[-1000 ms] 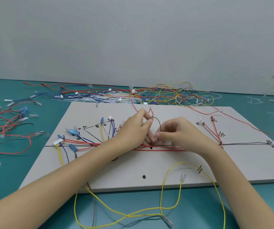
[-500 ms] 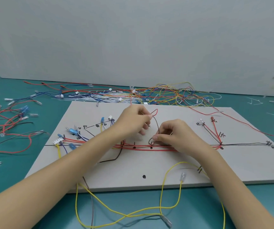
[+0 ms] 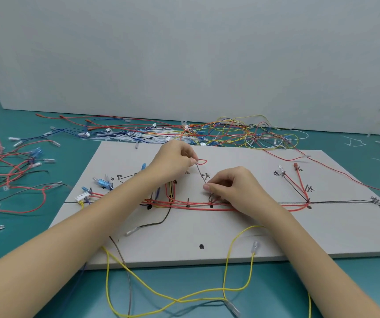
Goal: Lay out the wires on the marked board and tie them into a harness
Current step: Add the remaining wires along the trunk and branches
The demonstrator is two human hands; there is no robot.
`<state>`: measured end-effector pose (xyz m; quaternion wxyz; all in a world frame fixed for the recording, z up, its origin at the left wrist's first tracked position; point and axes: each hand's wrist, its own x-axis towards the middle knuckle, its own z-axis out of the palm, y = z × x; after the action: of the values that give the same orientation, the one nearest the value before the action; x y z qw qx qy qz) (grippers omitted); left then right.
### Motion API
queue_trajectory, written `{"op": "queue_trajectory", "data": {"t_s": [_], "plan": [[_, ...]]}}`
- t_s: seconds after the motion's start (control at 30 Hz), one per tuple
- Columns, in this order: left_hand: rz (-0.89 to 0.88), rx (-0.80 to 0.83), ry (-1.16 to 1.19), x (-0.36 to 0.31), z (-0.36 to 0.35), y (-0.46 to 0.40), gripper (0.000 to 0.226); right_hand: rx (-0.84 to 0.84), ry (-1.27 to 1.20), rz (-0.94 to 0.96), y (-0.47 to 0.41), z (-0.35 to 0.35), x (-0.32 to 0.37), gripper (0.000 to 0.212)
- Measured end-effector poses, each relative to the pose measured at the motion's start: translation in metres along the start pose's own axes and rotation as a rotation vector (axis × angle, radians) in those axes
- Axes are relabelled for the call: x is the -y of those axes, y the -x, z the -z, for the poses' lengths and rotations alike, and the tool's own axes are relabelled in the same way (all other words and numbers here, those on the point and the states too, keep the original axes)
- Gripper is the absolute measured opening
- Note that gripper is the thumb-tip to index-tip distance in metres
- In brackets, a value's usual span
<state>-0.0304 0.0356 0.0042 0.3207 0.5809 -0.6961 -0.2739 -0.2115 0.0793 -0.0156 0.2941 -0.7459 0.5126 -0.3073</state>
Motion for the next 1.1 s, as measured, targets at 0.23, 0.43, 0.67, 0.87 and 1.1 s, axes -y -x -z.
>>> {"op": "queue_trajectory", "data": {"t_s": [0.23, 0.43, 0.67, 0.87, 1.1], "plan": [[0.042, 0.111, -0.109, 0.004, 0.006, -0.007, 0.012, 0.029, -0.03, -0.019, 0.003, 0.003, -0.002, 0.012], [0.052, 0.163, -0.009, 0.014, 0.013, -0.009, 0.019, 0.071, 0.061, -0.063, -0.003, 0.0, 0.004, 0.012], [0.11, 0.172, 0.103, 0.017, 0.014, -0.011, 0.014, 0.105, -0.071, -0.241, -0.022, 0.004, 0.013, 0.018], [0.141, 0.139, 0.142, 0.021, 0.012, -0.013, 0.022, 0.084, -0.155, -0.313, -0.039, -0.006, 0.019, 0.013], [0.13, 0.149, 0.136, 0.025, 0.014, -0.014, 0.016, -0.012, -0.161, -0.271, -0.053, -0.016, 0.02, 0.029]]}}
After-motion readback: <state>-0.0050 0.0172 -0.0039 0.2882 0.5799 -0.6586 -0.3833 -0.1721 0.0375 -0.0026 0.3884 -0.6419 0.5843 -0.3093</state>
